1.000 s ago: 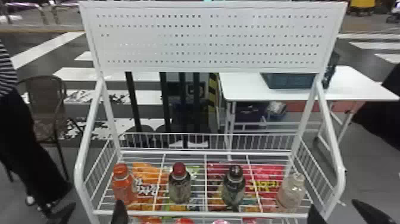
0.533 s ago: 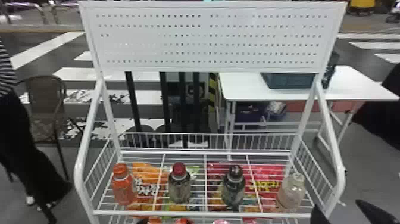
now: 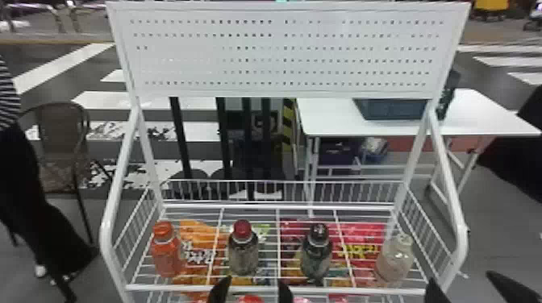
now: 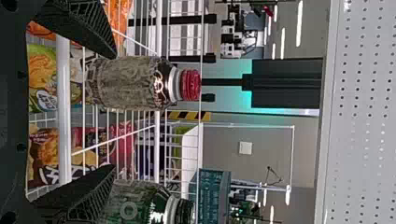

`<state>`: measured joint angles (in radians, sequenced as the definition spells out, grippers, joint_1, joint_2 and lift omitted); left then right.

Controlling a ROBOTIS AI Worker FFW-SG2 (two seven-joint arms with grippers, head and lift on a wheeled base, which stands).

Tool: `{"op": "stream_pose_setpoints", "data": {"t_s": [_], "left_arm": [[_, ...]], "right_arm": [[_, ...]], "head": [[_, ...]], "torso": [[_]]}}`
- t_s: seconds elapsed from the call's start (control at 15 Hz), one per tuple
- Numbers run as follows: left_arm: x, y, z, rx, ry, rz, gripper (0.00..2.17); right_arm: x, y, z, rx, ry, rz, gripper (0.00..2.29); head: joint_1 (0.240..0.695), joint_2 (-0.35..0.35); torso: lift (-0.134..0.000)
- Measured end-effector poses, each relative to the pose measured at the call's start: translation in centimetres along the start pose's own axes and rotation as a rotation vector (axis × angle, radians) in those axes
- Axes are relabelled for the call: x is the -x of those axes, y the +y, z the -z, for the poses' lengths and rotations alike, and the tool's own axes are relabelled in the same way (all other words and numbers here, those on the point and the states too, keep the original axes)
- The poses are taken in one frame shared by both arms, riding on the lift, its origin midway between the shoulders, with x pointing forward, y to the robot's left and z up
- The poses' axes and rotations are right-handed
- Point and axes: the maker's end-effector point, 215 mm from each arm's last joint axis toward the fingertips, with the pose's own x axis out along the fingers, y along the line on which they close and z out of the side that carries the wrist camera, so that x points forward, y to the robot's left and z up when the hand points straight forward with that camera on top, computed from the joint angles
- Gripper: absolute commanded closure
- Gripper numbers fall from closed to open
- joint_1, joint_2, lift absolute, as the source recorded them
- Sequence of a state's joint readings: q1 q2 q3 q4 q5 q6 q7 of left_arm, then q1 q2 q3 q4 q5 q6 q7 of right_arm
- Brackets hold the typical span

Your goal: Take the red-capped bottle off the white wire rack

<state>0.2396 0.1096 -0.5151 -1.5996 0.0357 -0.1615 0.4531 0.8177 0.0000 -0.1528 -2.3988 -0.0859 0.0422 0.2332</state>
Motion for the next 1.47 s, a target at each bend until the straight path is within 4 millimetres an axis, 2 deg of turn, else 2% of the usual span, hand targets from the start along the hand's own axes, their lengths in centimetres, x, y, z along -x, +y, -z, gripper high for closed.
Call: {"op": "stream_pose_setpoints", "data": {"t_s": [0.6, 1.0, 1.07, 1.13, 1.27, 1.33, 1.4, 1.47], "left_arm": [[-5.5, 2.9, 0.1, -0.062, -0.014, -0.061, 0.04], [-8.5, 3.7, 0.4, -0.067, 0.003, -0.06, 0.04], [-8.9, 3.8, 0.6, -0.064, 0.008, -0.06, 0.12], [-9.2, 4.0, 0.8, -0.057, 0.014, -0.061, 0.29], [-9.5, 4.2, 0.8, -0.05, 0.018, -0.052, 0.83], [-9.5, 4.0, 0.5, -0.048, 0.012, -0.038, 1.16], [-9.4, 3.9, 0.2, -0.045, 0.005, -0.031, 1.33], [-9.1, 3.8, -0.3, -0.038, -0.006, -0.027, 1.37]], "right_arm": [[0.0, -0.2, 0.2, 0.003, 0.005, 0.003, 0.15], [-0.2, -0.6, 0.7, 0.004, 0.014, 0.01, 0.15], [-0.2, -0.7, 0.7, 0.004, 0.015, 0.011, 0.15], [-0.2, -0.8, 0.7, 0.005, 0.017, 0.012, 0.15], [-0.2, -1.0, 0.8, 0.007, 0.02, 0.015, 0.15], [-0.2, -1.1, 0.8, 0.008, 0.021, 0.017, 0.15], [-0.2, -1.1, 0.8, 0.008, 0.021, 0.017, 0.15], [-0.3, -1.1, 0.8, 0.008, 0.022, 0.017, 0.15]], "head": [[0.499, 0.0], [0.499, 0.0], [0.499, 0.0], [0.499, 0.0], [0.499, 0.0], [0.499, 0.0], [0.499, 0.0], [0.499, 0.0]], "torso": [[0.0], [0.0], [0.0], [0.0], [0.0], [0.0], [0.0], [0.0]]}}
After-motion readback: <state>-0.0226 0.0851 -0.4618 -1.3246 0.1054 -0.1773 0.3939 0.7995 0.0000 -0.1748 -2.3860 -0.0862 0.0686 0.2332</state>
